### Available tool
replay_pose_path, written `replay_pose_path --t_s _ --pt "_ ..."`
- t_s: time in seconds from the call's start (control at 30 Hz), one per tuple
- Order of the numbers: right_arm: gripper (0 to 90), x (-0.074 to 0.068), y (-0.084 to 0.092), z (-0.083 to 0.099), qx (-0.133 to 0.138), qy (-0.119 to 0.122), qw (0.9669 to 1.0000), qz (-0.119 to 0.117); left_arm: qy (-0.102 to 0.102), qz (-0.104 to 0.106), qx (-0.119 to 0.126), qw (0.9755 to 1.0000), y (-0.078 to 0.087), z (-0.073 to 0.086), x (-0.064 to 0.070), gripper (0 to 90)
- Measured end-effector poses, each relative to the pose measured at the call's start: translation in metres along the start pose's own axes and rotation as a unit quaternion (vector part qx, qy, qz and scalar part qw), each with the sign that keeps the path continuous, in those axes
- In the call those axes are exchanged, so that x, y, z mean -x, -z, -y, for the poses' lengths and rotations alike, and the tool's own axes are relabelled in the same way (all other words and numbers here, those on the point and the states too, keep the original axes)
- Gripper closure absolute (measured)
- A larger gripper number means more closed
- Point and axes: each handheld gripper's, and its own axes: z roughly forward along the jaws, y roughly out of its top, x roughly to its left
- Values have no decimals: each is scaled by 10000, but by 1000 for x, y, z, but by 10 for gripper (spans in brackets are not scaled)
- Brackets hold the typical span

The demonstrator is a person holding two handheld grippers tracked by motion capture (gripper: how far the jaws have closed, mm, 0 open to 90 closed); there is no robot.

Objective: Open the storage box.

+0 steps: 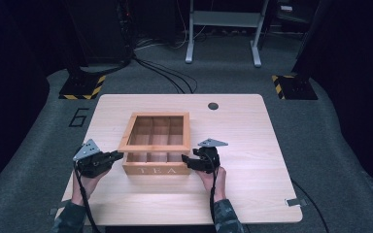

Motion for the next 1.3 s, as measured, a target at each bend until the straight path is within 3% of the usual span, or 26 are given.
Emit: replay_pose_path --t_s 0.07,0.33,0.77,1.3 --pt "490 -3 -2 0 7 82 10000 31 -3 -8 23 10000 0 -4 0 841" --pt "492 -5 -4 0 30 195 9997 136 -58 -64 33 10000 -1 -20 -1 839" --pt "493 -6 -4 0 45 155 9998 147 -104 -93 107 9998 -4 -51 -6 833" --pt "493 -5 -4 0 57 173 9997 145 -227 -158 3 9996 -7 -90 -17 831"
